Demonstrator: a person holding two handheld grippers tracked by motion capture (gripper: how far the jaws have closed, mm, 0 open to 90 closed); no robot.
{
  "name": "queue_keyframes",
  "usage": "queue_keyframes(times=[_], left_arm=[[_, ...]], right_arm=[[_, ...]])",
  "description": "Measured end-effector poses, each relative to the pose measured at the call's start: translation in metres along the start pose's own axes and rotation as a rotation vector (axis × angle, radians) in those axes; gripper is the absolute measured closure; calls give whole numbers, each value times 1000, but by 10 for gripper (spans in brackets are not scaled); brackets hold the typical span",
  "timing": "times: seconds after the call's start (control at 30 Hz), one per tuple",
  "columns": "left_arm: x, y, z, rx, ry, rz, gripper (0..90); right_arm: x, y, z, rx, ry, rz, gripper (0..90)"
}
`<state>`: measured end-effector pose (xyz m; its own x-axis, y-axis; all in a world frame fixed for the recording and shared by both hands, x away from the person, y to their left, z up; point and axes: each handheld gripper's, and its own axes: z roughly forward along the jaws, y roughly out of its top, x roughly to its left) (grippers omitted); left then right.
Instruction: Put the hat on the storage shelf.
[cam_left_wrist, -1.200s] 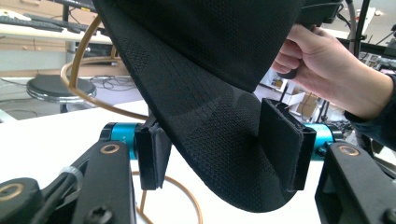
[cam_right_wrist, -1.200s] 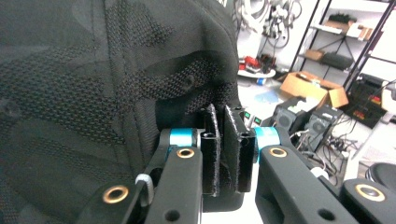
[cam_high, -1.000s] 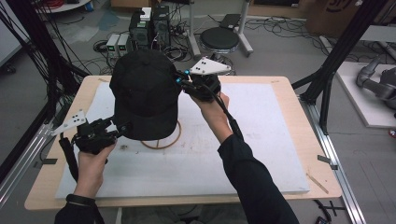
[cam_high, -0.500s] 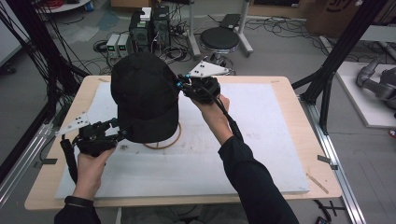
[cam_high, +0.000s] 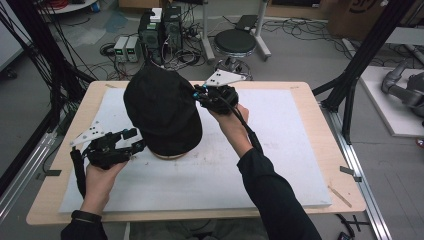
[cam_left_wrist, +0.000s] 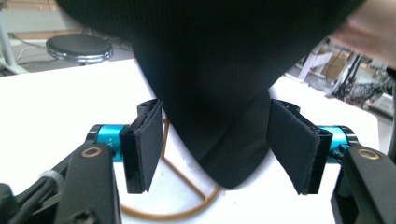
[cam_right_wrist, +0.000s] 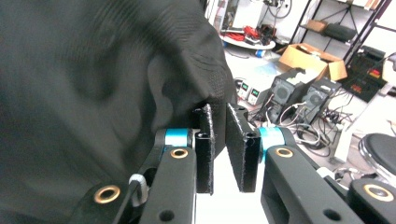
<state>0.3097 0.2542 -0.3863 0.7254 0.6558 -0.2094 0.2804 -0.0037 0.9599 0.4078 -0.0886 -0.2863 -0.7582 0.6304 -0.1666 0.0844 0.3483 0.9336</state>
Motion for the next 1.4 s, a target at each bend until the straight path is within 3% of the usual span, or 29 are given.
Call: queue_keyframes(times=[0.2,0.3,0.57,0.67,0.87,1.17,1.4], left_arm=[[3,-4,6,7,8,-20,373],[3,-3,4,10,21,-8,360],[9,-1,-11,8,74,47,299],[12,0,-14,4,89,50,270],[14,0,-14,11,114,81,225],[15,-3,-11,29,98,120,204],[18,-10,-11,60,110,144,193]], right_arm=[[-2,-4,1,14,4,17,806],[-3,-3,-3,-2,-11,11,775],[-18,-10,-31,-27,-13,27,659],[-25,-16,-43,-39,-9,37,616],[-37,-37,-75,-42,-10,66,510],[-54,-87,-125,-66,-36,152,402],[-58,-122,-150,-69,-54,217,298]])
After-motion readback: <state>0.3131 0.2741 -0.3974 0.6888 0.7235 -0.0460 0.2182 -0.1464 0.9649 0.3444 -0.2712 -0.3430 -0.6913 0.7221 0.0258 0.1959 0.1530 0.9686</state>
